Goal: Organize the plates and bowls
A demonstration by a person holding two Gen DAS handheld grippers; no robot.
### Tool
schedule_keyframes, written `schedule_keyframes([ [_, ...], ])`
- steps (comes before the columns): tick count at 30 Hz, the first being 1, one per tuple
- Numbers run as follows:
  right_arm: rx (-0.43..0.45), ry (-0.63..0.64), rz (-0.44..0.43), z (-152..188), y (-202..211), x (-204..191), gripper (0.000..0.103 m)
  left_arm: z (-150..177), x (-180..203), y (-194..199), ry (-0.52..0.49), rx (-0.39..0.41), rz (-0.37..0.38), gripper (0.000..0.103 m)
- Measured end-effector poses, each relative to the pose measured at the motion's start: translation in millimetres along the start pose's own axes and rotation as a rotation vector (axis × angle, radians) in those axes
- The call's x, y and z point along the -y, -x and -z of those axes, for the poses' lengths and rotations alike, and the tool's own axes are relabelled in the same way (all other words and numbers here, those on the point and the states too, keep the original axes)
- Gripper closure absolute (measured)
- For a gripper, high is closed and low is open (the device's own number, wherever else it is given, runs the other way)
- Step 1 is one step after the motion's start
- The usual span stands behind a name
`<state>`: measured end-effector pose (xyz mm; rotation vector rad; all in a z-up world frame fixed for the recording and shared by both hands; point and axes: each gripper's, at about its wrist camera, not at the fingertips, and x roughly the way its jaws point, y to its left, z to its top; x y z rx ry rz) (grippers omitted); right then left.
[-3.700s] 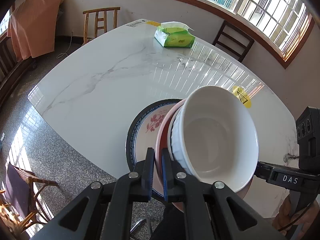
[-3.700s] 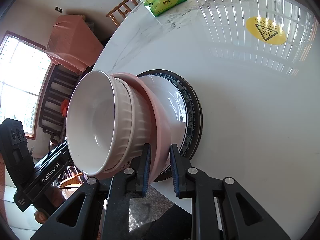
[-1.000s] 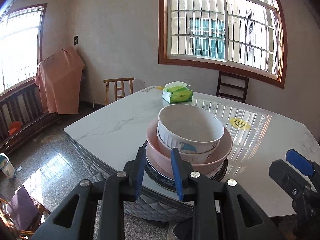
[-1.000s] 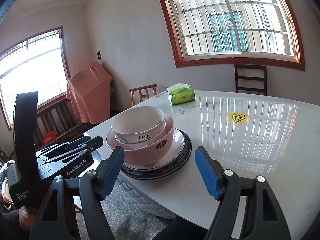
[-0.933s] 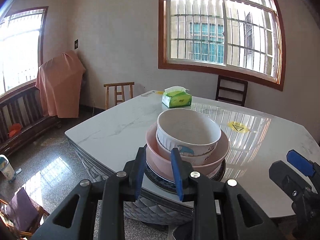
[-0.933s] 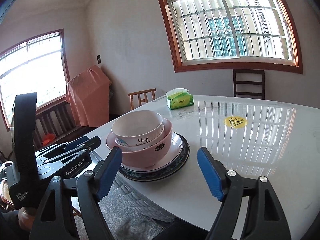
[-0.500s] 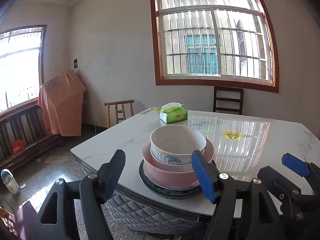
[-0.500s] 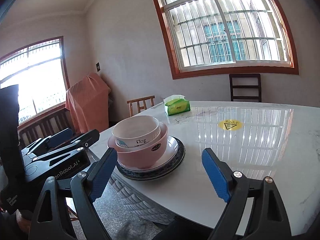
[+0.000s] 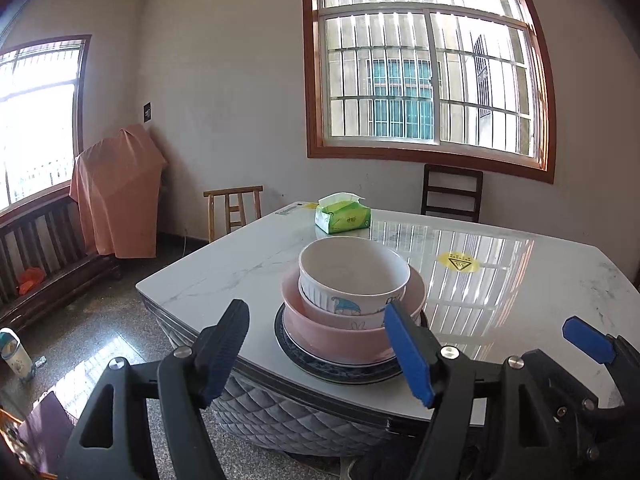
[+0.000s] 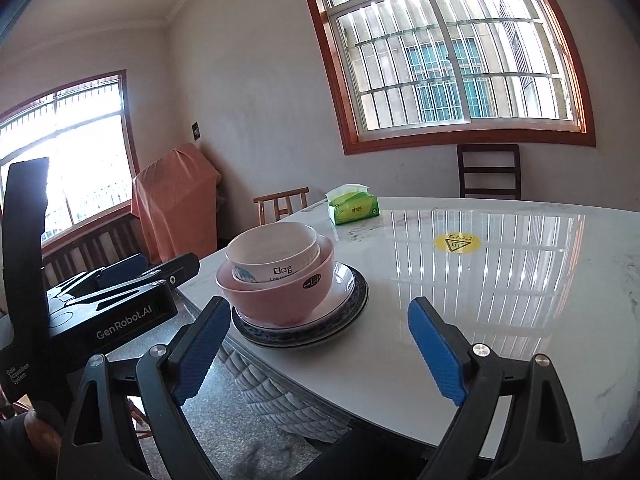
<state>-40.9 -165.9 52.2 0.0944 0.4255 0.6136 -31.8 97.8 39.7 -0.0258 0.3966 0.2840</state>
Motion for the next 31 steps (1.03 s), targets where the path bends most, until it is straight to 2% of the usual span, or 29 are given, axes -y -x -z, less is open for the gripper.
schedule_keyframes([
  [10, -0.016, 0.0, -0.001, 3, 1, 0, 0.011, 6, 3, -7, -0.018, -0.049, 0.012, 0.031],
  [17, -0.037, -0.009, -0.003, 8, 0, 3, 0.01, 10, 6, -13, -0.03, -0.077, 0.028, 0.027],
  [19, -0.041, -0.011, -0.003, 8, 1, 4, 0.01, 12, 6, -15, -0.029, -0.088, 0.033, 0.023],
  [27, -0.068, -0.038, 0.006, 12, -2, 14, 0.009, 19, 11, -19, -0.065, -0.063, -0.007, 0.023],
  [31, -0.08, -0.045, 0.063, 8, -1, 35, 0.005, 19, 13, -20, -0.072, -0.079, -0.008, 0.023],
])
